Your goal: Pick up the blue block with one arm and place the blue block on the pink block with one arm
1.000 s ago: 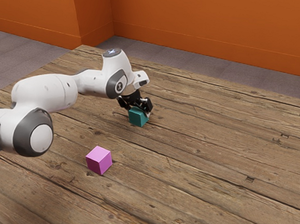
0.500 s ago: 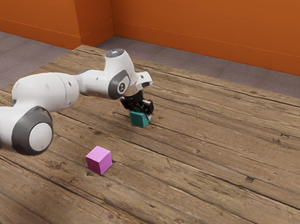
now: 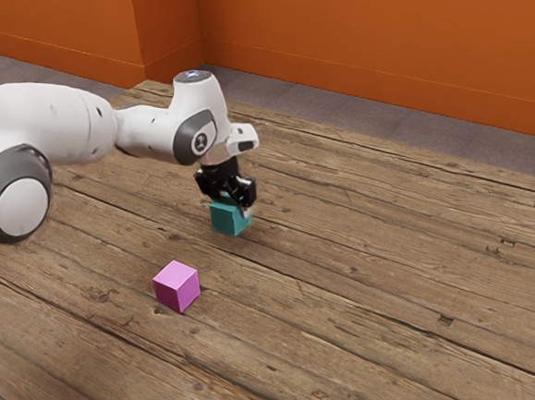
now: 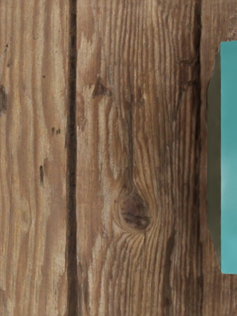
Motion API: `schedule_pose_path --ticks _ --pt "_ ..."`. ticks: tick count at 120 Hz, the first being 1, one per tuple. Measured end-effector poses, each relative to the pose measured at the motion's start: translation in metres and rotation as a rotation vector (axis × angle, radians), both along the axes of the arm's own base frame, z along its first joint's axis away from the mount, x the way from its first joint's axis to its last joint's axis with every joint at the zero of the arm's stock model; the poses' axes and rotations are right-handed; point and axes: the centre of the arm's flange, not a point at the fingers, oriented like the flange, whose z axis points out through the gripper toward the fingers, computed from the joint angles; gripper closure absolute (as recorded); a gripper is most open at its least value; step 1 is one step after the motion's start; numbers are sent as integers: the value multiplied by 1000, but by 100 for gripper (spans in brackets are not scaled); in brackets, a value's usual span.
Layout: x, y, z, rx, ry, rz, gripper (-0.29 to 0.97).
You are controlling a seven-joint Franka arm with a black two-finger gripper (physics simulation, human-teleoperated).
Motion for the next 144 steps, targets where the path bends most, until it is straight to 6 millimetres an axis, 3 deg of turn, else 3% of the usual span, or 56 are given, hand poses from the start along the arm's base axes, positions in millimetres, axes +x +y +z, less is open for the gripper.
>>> schedule_pose_path --ticks 28,47,64,75,92,111,144 --pt "-60 -27 31 19 45 -4 29" --pt "-108 -19 32 18 98 11 29" --pt "-132 -8 29 16 127 20 29" --pt "-139 -3 27 16 137 23 29" --pt "-153 -19 25 17 152 -14 29" --pt "-177 -4 22 39 177 -18 29" --pt "-168 -6 28 90 163 -63 29"
